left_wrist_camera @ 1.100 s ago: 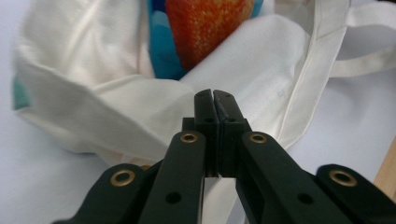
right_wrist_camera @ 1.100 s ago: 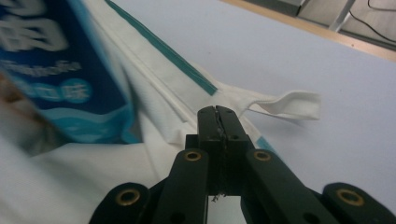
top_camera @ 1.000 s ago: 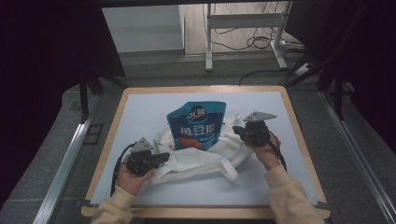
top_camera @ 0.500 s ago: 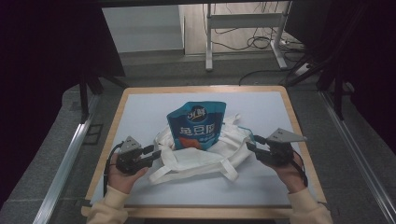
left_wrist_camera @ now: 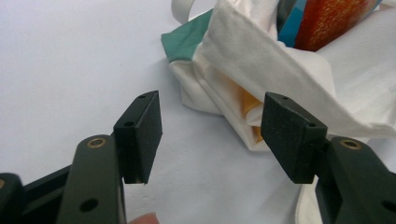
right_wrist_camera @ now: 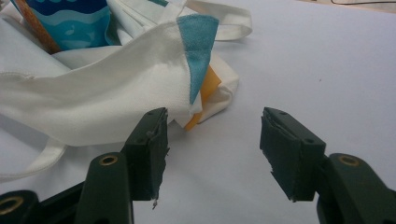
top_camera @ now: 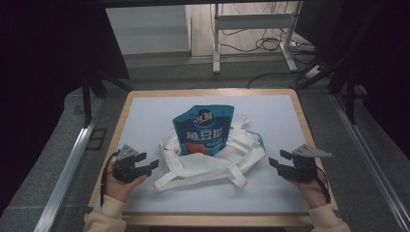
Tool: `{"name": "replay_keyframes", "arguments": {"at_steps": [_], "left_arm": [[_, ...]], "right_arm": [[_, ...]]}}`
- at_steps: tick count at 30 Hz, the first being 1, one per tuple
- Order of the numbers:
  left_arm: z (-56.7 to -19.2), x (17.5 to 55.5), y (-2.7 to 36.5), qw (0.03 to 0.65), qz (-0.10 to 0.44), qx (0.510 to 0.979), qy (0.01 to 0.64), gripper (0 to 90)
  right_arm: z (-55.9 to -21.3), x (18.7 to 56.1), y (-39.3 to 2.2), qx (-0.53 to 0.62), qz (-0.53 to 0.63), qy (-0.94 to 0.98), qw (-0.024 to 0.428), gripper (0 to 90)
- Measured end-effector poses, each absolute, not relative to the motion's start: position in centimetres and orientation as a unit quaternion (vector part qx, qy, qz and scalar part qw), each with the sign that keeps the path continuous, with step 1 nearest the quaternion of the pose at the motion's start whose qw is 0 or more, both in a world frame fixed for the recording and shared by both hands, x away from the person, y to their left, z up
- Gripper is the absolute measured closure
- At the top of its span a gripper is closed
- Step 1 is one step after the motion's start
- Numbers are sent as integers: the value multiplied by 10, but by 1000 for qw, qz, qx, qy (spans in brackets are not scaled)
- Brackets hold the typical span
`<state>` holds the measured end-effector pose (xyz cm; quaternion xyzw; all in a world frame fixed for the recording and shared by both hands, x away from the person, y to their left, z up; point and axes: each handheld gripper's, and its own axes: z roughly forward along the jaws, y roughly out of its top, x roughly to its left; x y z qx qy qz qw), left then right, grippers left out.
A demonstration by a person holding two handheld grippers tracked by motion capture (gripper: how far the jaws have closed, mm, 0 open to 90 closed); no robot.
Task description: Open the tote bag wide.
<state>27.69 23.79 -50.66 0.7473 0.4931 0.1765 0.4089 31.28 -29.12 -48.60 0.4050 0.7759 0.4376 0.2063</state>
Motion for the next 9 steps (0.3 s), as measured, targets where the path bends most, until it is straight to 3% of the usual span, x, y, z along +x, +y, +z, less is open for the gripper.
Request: {"name": "replay_keyframes", "arguments": {"at_steps": [9], "left_arm": [[-512, 282, 237, 396, 178, 753, 495, 337]], "right_arm": [[-488, 313, -291, 407, 434, 775, 214, 370]]}}
